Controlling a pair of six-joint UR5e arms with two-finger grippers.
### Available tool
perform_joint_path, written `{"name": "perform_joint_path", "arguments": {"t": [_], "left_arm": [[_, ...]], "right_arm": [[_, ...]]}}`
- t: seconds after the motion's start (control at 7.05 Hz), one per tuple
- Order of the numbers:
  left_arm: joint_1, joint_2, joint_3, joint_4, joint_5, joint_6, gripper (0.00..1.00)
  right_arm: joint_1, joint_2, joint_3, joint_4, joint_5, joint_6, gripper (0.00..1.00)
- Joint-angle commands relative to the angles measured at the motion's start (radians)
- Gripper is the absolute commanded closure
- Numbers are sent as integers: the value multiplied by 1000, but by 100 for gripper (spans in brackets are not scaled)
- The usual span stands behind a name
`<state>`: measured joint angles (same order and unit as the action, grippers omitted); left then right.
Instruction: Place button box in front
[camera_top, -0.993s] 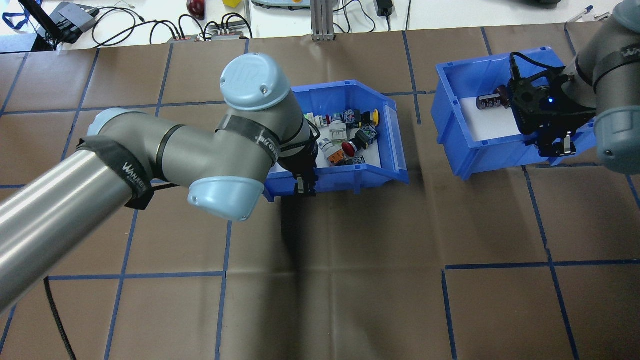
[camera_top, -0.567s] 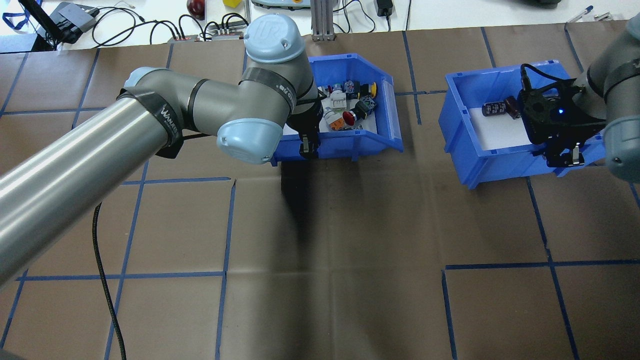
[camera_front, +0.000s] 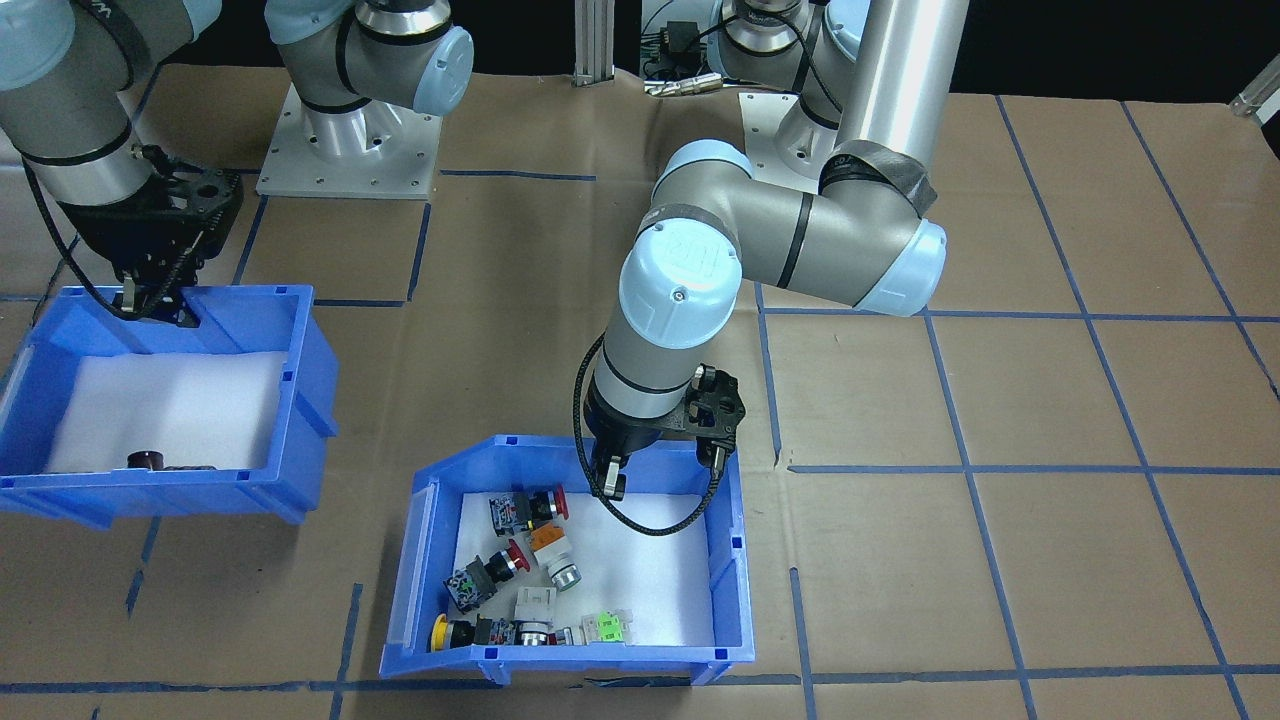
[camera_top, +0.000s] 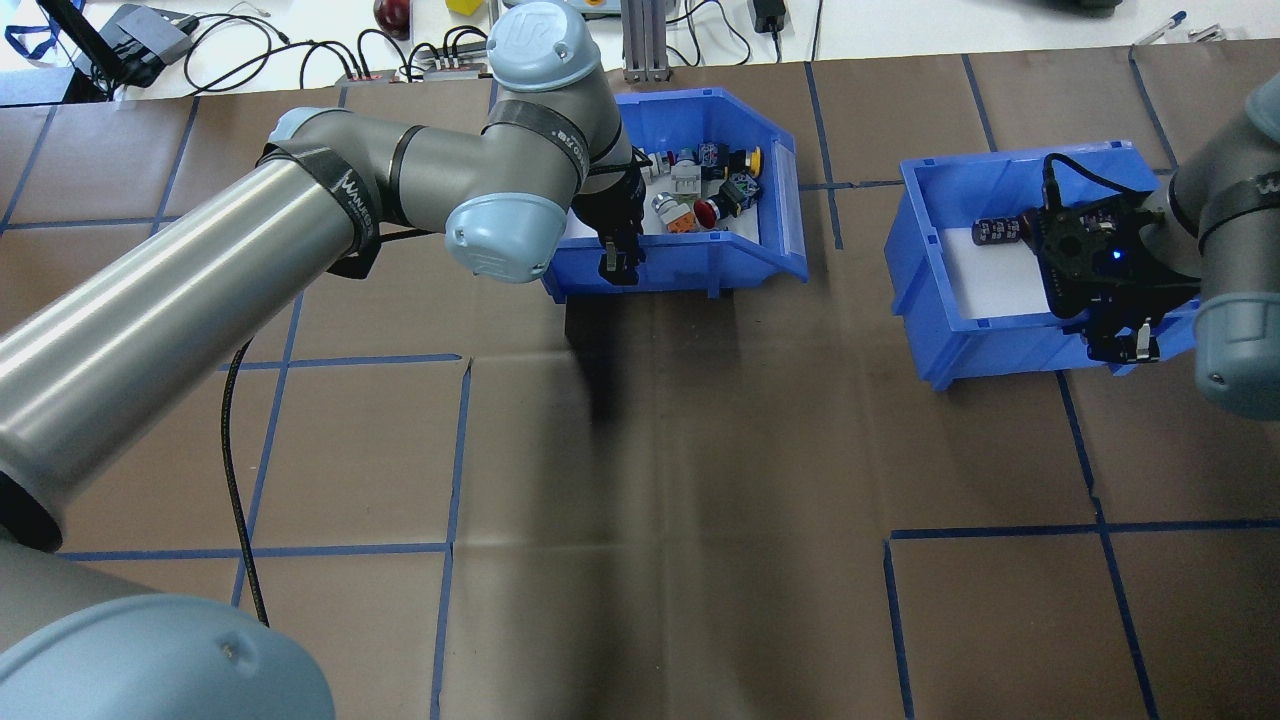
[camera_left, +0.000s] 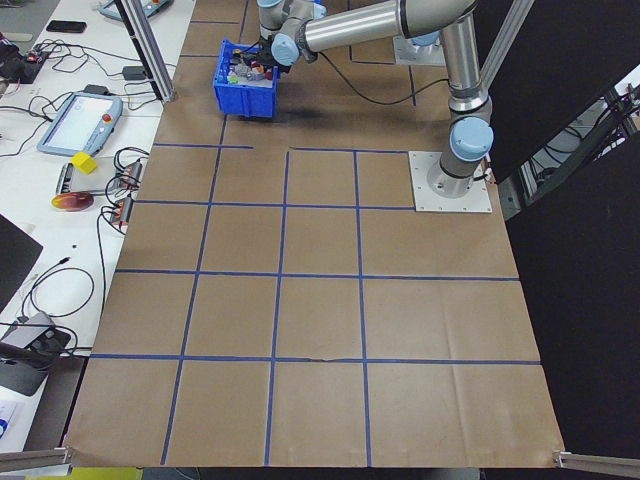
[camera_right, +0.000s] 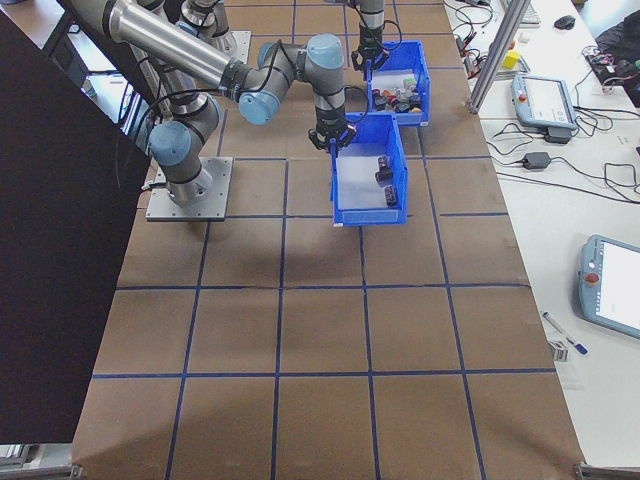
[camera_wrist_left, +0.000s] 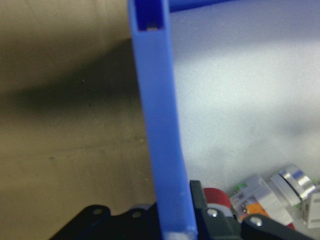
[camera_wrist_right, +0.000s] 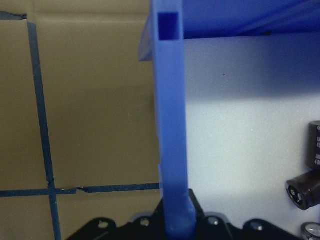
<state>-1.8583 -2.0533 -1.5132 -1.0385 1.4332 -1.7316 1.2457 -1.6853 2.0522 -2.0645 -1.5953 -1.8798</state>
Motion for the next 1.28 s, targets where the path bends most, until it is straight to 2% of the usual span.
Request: {"name": "perform_joint_path", "arguments": {"t": [0.0,0.57,0.71,1.13], "left_arm": [[2,-8,1,1,4,1,98],[-5,-74,33,18,4,-14,96],[-8,-77,39,18,7,-16,92],[-12,-76,41,18,24,-19,50]], "right_arm": [[0,-5,9,0,0,21,93],[0,-7,25,-2,1,21,92],[0,-7,25,-2,1,21,92],[1,-20,28,4,-2,21,92]]}}
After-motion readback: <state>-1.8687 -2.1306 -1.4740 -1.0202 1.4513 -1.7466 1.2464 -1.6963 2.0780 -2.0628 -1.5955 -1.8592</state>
